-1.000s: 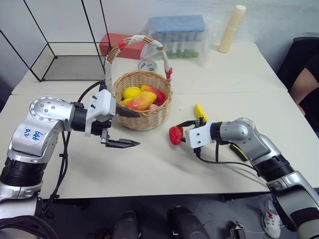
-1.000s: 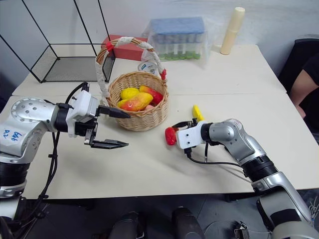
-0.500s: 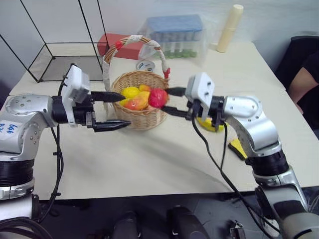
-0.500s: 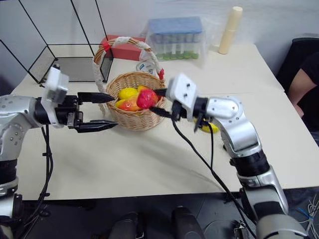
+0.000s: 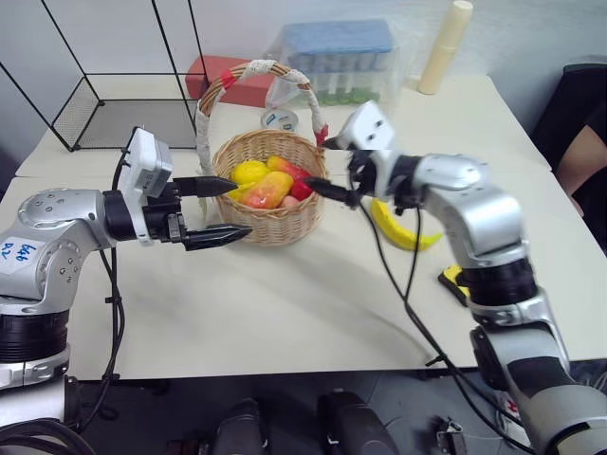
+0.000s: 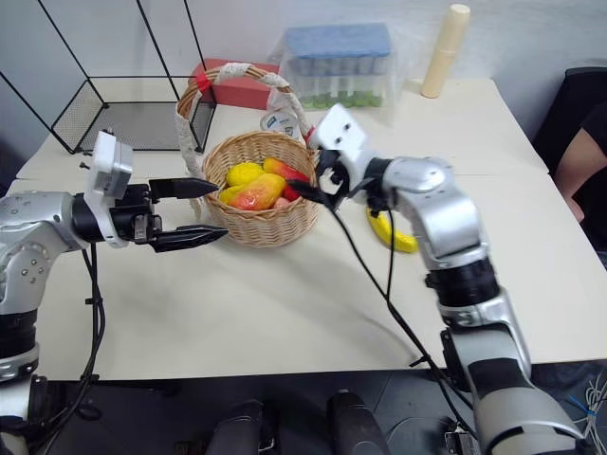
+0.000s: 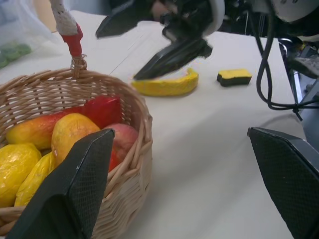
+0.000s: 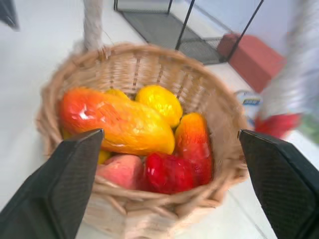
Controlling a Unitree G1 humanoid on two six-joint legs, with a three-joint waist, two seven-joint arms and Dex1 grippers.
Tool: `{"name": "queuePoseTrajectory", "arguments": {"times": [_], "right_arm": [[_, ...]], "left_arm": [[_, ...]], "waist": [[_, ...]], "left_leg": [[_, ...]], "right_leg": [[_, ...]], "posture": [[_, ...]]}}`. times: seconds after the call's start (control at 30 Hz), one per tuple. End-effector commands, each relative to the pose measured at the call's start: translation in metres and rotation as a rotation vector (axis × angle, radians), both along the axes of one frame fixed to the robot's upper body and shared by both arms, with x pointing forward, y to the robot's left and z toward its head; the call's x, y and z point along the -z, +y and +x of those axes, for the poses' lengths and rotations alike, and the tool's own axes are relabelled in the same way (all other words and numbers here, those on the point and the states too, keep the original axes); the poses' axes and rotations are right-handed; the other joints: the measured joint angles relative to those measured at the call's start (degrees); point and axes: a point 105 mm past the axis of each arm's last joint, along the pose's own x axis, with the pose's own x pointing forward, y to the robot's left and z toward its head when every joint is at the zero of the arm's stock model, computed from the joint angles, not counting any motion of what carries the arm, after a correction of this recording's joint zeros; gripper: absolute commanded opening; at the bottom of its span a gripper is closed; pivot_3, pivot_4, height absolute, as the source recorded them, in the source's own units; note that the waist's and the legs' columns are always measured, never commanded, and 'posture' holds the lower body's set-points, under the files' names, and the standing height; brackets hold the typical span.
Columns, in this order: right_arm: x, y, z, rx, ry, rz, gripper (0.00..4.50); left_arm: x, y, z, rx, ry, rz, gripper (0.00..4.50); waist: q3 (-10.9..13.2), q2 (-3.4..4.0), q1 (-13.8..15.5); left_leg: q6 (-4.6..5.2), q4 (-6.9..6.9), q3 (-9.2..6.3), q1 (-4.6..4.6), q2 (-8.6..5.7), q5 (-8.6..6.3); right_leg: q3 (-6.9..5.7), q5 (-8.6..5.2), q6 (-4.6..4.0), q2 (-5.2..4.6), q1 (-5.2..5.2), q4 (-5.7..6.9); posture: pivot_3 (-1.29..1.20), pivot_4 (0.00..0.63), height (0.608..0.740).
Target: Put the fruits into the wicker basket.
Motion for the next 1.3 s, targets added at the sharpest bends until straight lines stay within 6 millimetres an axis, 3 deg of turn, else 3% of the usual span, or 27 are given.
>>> {"name": "queuePoseTrajectory", "arguments": {"times": [0.03, 0.17, 0.33, 0.57, 0.87, 1.0, 1.17, 1.27, 1.3], "right_arm": [[-0.008, -0.039, -0.016, 0.092, 0.06, 0.083, 4.46], [0.015, -0.078, -0.029, 0.199, 0.165, 0.116, 4.46], [0.085, -0.12, -0.032, 0.387, 0.349, 0.028, 4.46], [0.127, -0.125, -0.014, 0.412, 0.427, -0.025, 4.46], [0.137, -0.115, 0.012, 0.376, 0.389, -0.085, 4.46], [0.137, -0.116, 0.016, 0.367, 0.374, -0.113, 3.59], [0.126, -0.112, 0.008, 0.3, 0.346, -0.101, 1.77], [0.113, -0.097, -0.001, 0.212, 0.325, -0.071, 0.76], [0.098, -0.08, -0.009, 0.125, 0.307, -0.026, 0.72]], "left_arm": [[-0.018, -0.016, -0.012, 0.089, -0.084, -0.003, 4.5], [-0.016, -0.027, -0.02, 0.179, -0.103, 0.04, 4.5], [-0.001, -0.036, -0.028, 0.281, -0.103, 0.128, 4.5], [0.005, -0.039, -0.02, 0.277, -0.142, 0.176, 4.5], [0.001, -0.04, -0.018, 0.265, -0.159, 0.162, 4.5], [0.0, -0.039, -0.018, 0.254, -0.163, 0.157, 4.5], [-0.001, -0.037, -0.017, 0.23, -0.157, 0.138, 4.5], [-0.002, -0.034, -0.013, 0.204, -0.149, 0.116, 4.5], [-0.003, -0.031, -0.011, 0.179, -0.137, 0.092, 4.5]], "waist": [[0.0, -0.01, 0.1], [0.0, -0.02, 0.4], [0.0, -0.01, 0.1], [0.0, 0.01, -0.4], [0.0, 0.01, -0.3], [0.0, 0.01, -0.3], [0.0, 0.01, -0.3], [0.0, 0.01, -0.3], [0.0, 0.02, -0.3]], "left_leg": [[0.0, 0.03, 0.01, 0.03, 0.0, 0.0], [0.01, -0.01, 0.06, 0.12, -0.03, 0.03], [-0.08, -0.16, 0.13, 0.18, 0.0, 0.11], [-0.08, -0.14, 0.24, 0.25, 0.02, 0.17], [-0.07, -0.14, 0.22, 0.23, 0.0, 0.16], [-0.07, -0.13, 0.22, 0.23, 0.0, 0.16], [-0.07, -0.12, 0.21, 0.23, 0.01, 0.16], [-0.07, -0.12, 0.2, 0.23, 0.0, 0.16], [-0.07, -0.12, 0.2, 0.23, 0.01, 0.16]], "right_leg": [[0.01, 0.0, 0.0, 0.0, 0.05, -0.1], [0.05, 0.0, 0.0, 0.02, 0.17, -0.22], [0.14, 0.0, 0.0, 0.16, 0.13, -0.31], [0.25, 0.0, 0.0, 0.22, 0.12, -0.26], [0.24, 0.0, 0.01, 0.19, 0.12, -0.28], [0.23, 0.0, 0.0, 0.19, 0.12, -0.27], [0.22, 0.0, 0.01, 0.18, 0.12, -0.24], [0.22, 0.0, 0.01, 0.18, 0.12, -0.24], [0.22, 0.0, 0.01, 0.18, 0.12, -0.24]], "posture": [[0.0, 0.15, 0.74], [0.0, 0.15, 0.74], [0.0, 0.15, 0.74], [0.0, 0.15, 0.74], [0.0, 0.15, 0.74], [0.0, 0.15, 0.74], [0.0, 0.15, 0.74], [0.0, 0.15, 0.74], [0.0, 0.15, 0.74]]}}
